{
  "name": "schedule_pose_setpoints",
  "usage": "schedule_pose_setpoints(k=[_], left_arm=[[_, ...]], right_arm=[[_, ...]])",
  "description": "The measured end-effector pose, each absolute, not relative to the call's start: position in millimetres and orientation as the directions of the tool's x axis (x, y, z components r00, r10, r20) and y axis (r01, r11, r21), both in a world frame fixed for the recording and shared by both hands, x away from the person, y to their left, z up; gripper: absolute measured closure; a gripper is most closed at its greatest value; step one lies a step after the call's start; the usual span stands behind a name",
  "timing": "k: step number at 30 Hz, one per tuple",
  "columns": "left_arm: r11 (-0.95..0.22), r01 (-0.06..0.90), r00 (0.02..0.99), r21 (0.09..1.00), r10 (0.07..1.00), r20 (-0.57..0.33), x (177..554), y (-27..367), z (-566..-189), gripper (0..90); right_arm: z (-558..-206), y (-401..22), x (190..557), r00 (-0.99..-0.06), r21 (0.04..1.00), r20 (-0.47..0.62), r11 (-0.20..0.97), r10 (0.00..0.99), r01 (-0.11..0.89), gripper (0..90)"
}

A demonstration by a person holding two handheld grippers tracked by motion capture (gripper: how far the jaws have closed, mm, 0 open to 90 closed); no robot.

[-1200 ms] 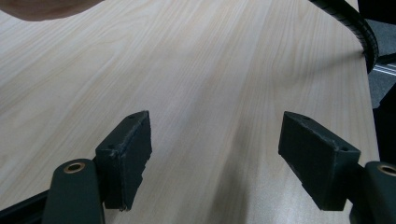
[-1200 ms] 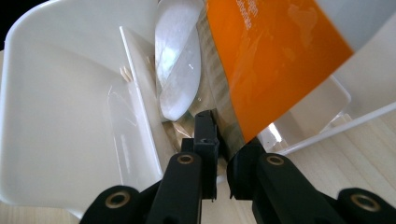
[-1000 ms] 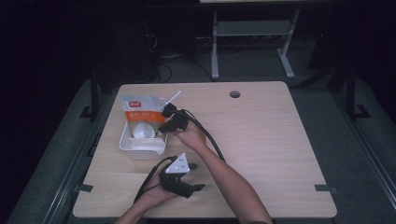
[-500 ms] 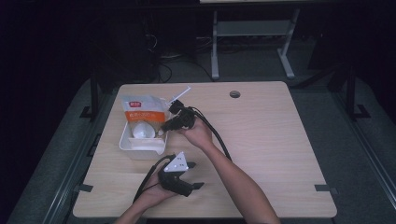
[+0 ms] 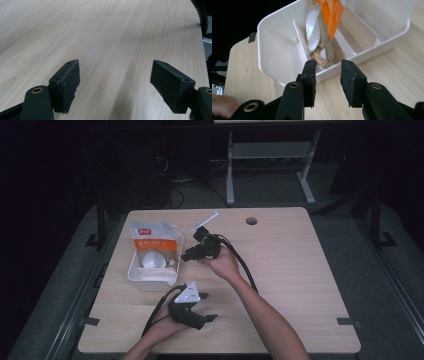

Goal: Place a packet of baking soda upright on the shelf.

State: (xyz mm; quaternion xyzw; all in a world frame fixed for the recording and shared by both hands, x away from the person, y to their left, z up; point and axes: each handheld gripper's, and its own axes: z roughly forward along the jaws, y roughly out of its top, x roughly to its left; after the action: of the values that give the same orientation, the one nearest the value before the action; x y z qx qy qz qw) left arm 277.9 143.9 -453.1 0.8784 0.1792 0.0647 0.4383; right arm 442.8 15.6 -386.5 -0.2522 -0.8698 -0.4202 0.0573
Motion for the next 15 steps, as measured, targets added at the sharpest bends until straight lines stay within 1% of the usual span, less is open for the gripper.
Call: schedule_pose_setpoints(k=[15], left_arm=[[-0.551, 0.265, 0.923, 0.791, 0.383, -0.042, 279.3, 145.1, -453.5, 23.1]], right_arm=[[-382.8, -27.3, 435.3, -0.849, 0.72, 0.326, 0.473, 0.417, 0.509, 60.0]])
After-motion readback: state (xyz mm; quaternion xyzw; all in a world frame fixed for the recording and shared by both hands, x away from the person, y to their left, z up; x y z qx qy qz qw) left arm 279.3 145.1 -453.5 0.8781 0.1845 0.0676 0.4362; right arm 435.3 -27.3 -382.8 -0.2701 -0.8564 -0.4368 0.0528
